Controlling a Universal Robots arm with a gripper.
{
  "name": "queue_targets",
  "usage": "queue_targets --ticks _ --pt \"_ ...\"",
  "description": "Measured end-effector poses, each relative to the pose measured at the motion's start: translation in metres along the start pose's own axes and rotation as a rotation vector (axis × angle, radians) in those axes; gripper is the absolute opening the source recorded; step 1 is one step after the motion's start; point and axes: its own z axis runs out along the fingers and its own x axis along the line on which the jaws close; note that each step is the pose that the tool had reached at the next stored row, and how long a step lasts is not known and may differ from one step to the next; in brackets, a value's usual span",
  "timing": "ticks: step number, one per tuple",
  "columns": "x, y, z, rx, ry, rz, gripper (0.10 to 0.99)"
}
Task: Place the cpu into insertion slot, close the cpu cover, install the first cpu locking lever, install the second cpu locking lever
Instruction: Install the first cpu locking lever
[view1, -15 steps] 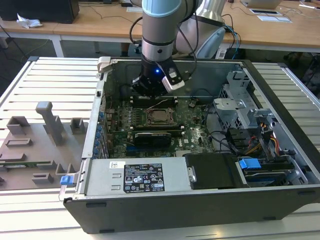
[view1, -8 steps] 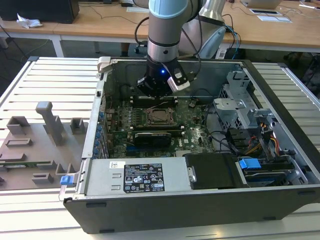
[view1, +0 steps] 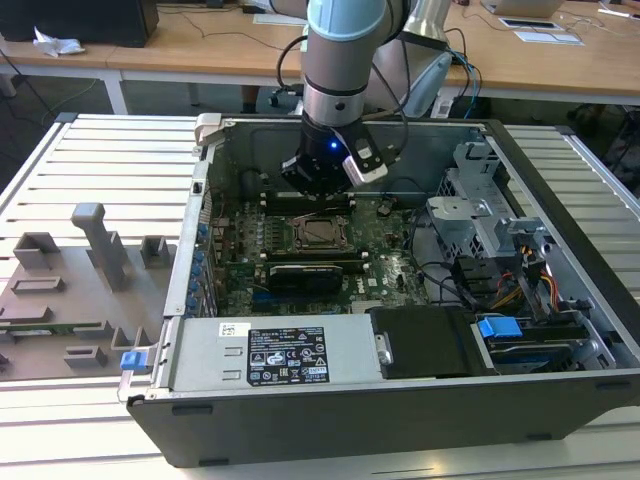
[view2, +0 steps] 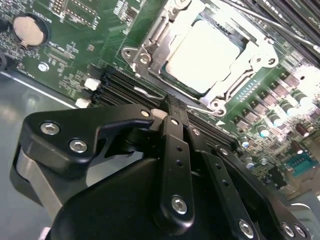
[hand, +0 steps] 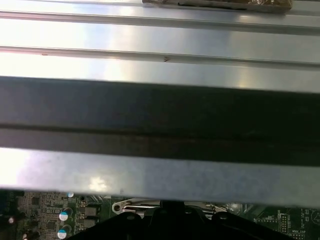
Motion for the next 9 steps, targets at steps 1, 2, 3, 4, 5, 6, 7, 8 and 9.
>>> queue_targets --ticks 1,2,3,4,5,6,7,8,9 --pt "-0.0015 -0.0002 0.0007 0.000 0.0000 0.000 0.106" --pt "-0.0022 -0.0003 0.0013 0.000 0.0000 0.000 0.106" --pt "-0.0028 -0.0004 0.0022 0.000 0.0000 0.000 0.106" --pt "-0.0031 -0.0005 0.0032 0.000 0.0000 0.000 0.106" --pt "-0.0035 -0.0006 0.0048 0.000 0.0000 0.000 0.106" --pt "-0.0037 -0.0008 0.0062 0.000 0.0000 0.000 0.106" --pt "-0.0038 -0.0009 0.0070 0.000 0.0000 0.000 0.106" --pt "-0.0039 -0.0012 0.0076 0.000 0.0001 0.000 0.106" --pt "-0.0040 -0.0023 0.0081 0.000 0.0001 0.000 0.106"
